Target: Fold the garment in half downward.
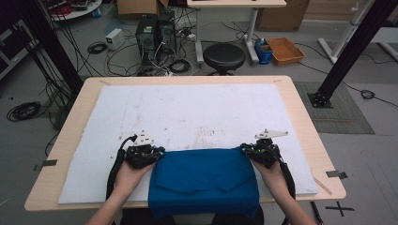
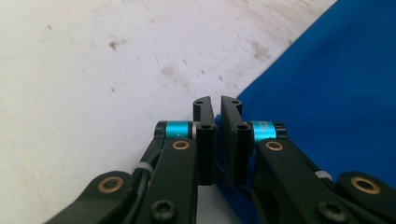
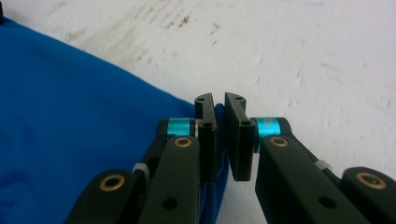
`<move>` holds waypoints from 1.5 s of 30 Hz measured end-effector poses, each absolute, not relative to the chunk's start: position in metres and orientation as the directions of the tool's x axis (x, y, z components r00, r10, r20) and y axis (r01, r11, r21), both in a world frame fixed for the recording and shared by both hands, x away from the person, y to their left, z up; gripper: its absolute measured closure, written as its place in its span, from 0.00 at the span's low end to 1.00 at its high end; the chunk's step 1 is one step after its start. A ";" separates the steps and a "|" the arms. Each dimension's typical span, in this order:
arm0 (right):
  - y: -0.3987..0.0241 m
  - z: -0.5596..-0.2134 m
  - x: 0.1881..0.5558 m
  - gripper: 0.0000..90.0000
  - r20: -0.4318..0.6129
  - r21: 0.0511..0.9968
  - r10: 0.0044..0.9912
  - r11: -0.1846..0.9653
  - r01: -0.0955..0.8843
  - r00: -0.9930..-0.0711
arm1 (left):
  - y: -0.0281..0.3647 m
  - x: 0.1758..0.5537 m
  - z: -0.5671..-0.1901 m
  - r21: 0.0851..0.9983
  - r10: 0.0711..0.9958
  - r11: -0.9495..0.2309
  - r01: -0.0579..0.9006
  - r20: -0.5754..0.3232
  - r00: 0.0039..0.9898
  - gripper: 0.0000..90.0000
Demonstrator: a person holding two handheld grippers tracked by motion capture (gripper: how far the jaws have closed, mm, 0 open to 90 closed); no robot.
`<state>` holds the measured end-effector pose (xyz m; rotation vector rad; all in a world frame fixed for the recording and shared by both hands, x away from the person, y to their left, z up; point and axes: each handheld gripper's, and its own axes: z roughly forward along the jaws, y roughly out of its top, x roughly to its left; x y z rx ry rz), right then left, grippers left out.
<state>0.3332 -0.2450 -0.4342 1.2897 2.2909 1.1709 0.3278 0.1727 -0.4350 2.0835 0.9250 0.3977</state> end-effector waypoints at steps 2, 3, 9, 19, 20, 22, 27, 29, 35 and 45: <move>-0.244 -0.433 0.341 0.94 0.140 0.758 0.811 0.281 0.588 -0.568 | 0.172 0.337 -0.431 0.781 0.731 -0.423 0.459 -0.006 0.683 0.94; -0.244 -0.432 0.346 0.94 0.139 0.761 0.811 0.279 0.585 -0.568 | 0.172 0.342 -0.428 0.783 0.731 -0.420 0.458 -0.008 0.683 0.94; -0.240 -0.422 0.378 0.94 0.104 0.776 0.830 0.278 0.567 -0.548 | 0.175 0.379 -0.416 0.803 0.745 -0.397 0.444 -0.001 0.667 0.94; -0.226 -0.419 0.434 0.94 0.044 0.769 0.843 0.314 0.556 -0.537 | 0.179 0.436 -0.417 0.788 0.766 -0.400 0.468 0.007 0.643 0.94; -0.225 -0.420 0.436 0.93 0.048 0.768 0.846 0.309 0.561 -0.532 | 0.180 0.438 -0.419 0.786 0.767 -0.401 0.471 0.007 0.641 0.94; -0.224 -0.422 0.439 0.92 0.049 0.765 0.847 0.309 0.565 -0.530 | 0.180 0.439 -0.422 0.779 0.768 -0.406 0.477 0.009 0.640 0.93; -0.228 -0.423 0.438 0.80 0.033 0.766 0.860 0.305 0.566 -0.509 | 0.183 0.433 -0.419 0.787 0.787 -0.385 0.483 0.007 0.617 0.75; -0.231 -0.420 0.434 0.79 0.036 0.778 0.861 0.294 0.555 -0.507 | 0.186 0.427 -0.416 0.795 0.793 -0.366 0.484 -0.007 0.609 0.70; -0.244 -0.415 0.407 0.69 0.016 0.805 0.863 0.288 0.519 -0.504 | 0.190 0.390 -0.414 0.796 0.805 -0.334 0.506 -0.039 0.592 0.67; -0.251 -0.427 0.361 0.71 -0.015 0.785 0.872 0.313 0.534 -0.489 | 0.186 0.352 -0.435 0.717 0.843 -0.294 0.631 -0.116 0.525 0.70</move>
